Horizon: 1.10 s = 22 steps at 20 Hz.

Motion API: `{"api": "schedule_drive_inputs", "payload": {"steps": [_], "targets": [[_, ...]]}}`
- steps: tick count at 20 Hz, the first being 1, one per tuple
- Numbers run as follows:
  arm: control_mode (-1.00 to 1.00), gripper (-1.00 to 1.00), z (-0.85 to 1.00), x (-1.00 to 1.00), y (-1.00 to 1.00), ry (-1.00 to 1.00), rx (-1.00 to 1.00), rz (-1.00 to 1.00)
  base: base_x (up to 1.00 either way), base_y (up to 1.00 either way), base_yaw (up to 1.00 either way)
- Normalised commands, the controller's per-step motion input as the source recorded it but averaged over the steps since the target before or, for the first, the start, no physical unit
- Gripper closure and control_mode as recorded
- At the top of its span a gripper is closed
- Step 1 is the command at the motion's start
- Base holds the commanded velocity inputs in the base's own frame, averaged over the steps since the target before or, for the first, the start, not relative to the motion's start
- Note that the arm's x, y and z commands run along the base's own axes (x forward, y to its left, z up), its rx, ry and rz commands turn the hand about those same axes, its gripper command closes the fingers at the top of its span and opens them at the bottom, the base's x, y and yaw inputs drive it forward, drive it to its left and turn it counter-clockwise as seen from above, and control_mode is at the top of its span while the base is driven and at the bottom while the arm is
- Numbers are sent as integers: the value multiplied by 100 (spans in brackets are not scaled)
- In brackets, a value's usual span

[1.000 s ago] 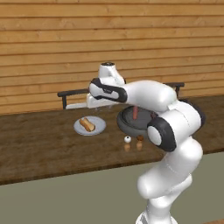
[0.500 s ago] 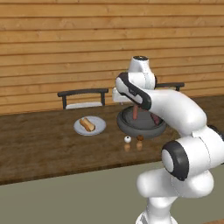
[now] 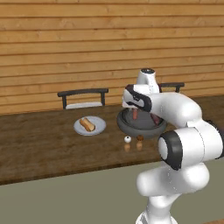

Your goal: Place one bun and one sausage from the bowl on each plate.

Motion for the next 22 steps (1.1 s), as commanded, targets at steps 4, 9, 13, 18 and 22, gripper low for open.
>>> {"api": "schedule_drive_inputs", "payload": {"steps": [4, 9, 13, 18, 22], "targets": [[-100, -100, -15, 89, -48, 7, -1, -15, 0, 0, 0], [-100, -100, 0, 24, -30, 2, 0, -4, 0, 0, 0], [-100, -100, -5, 19, 0, 12, 0, 0, 0, 0, 0], [-100, -100, -55, 20, 6, 4, 0, 0, 0, 0, 0], [-100, -100, -49, 36, 1, 0, 0, 0, 0, 0, 0]]}}
